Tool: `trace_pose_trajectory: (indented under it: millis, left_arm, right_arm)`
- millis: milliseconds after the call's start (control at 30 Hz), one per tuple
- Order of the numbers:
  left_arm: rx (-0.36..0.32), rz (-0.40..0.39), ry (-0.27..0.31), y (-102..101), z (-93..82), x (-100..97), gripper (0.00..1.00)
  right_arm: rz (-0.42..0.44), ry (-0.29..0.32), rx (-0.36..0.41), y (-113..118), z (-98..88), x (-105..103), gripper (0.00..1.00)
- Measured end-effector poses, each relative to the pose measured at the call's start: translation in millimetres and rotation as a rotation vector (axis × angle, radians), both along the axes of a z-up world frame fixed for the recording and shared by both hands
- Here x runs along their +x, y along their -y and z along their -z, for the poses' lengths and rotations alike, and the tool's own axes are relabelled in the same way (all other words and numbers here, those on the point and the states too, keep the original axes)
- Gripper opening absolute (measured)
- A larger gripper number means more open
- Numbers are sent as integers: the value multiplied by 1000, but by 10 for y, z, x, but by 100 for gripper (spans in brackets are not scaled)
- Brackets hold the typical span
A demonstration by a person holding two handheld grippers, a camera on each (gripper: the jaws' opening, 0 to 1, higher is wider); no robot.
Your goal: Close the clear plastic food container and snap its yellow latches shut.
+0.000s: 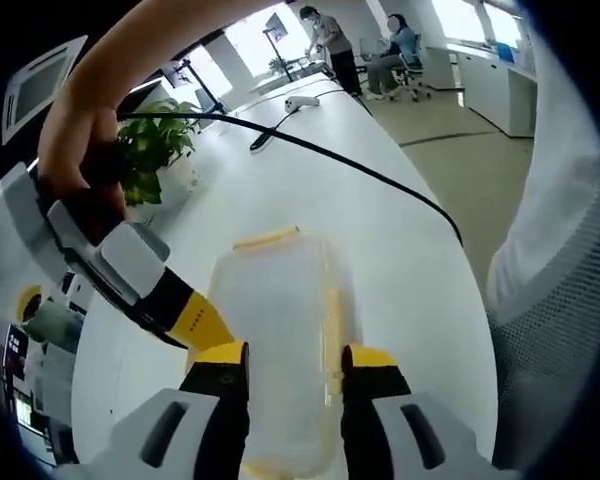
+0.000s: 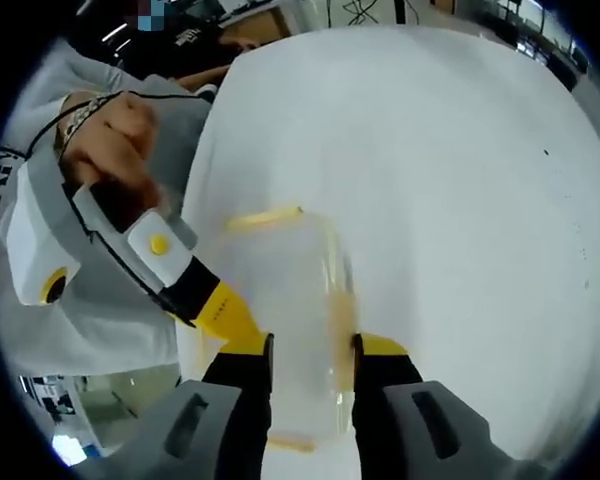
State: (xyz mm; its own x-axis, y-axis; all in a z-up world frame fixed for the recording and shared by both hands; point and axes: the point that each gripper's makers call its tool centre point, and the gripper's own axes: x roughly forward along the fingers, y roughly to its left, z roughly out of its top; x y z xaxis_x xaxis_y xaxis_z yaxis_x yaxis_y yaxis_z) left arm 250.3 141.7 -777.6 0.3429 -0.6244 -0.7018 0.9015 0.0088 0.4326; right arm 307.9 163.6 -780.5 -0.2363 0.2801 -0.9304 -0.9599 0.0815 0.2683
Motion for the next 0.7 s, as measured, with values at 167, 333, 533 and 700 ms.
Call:
trace_pose_trajectory:
  millis: [167, 333, 533, 700]
  left_arm:
    - [2, 2, 3, 1, 0, 1, 29]
    - [3, 2, 3, 5, 4, 0, 29]
    - [4, 9, 6, 12, -9, -7, 29]
    - [6, 10, 6, 14, -10, -16, 29]
  right_arm:
    - [-17, -14, -8, 7, -1, 3, 26]
    - [-19, -27, 6, 16, 4, 3, 25]
    - [-12, -51, 2, 70, 18, -16, 24]
    - [-17, -44, -2, 77, 26, -37, 25]
